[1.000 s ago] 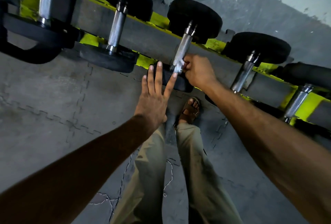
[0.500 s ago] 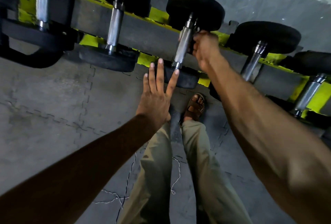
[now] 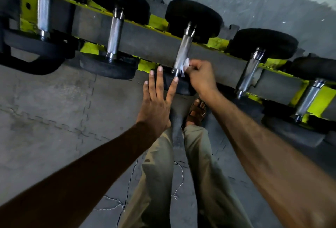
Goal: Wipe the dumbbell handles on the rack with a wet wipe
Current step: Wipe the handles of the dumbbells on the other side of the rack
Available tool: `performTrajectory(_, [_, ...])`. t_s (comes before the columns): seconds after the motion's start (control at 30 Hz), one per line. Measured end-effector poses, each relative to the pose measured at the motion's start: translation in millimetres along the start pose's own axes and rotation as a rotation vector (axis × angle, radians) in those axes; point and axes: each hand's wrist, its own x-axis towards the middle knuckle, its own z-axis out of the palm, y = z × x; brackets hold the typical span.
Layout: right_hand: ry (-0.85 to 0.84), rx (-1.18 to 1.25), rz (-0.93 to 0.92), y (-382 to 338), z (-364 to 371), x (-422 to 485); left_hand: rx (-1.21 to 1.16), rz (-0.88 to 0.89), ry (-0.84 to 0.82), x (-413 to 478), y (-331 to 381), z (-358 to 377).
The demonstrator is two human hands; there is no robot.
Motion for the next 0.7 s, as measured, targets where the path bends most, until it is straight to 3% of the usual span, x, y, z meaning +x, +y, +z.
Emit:
performTrajectory(0.07, [-0.028, -0.028, -0.007, -5, -4, 2, 0.0, 0.002, 0.0, 0, 0, -4])
performTrajectory(0.2, [0.291, 0.038, -0.056, -39, -16, 56, -0.003, 0.006, -0.005, 5, 0, -5])
performTrajectory(0.27, [0.367, -0.06, -0.132, -43, -10, 44, -0.015, -0.001, -0.003, 3, -1, -1])
performTrajectory(0.4, [0.279, -0.402, -0.386, -24, -3, -12, -0.005, -0.002, -0.009, 1, 1, -1])
performTrajectory(0.57, [0.236, -0.669, -0.616, -29, -25, 16, -0.021, -0.006, -0.018, 4, 1, -3])
performTrajectory(0.63, [0.17, -0.691, -0.698, -26, -31, 26, -0.027, -0.01, -0.006, 4, 0, 0])
performTrajectory(0.7, [0.076, -0.892, -0.81, -25, -31, 25, -0.036, -0.006, 0.006, 3, 1, 2])
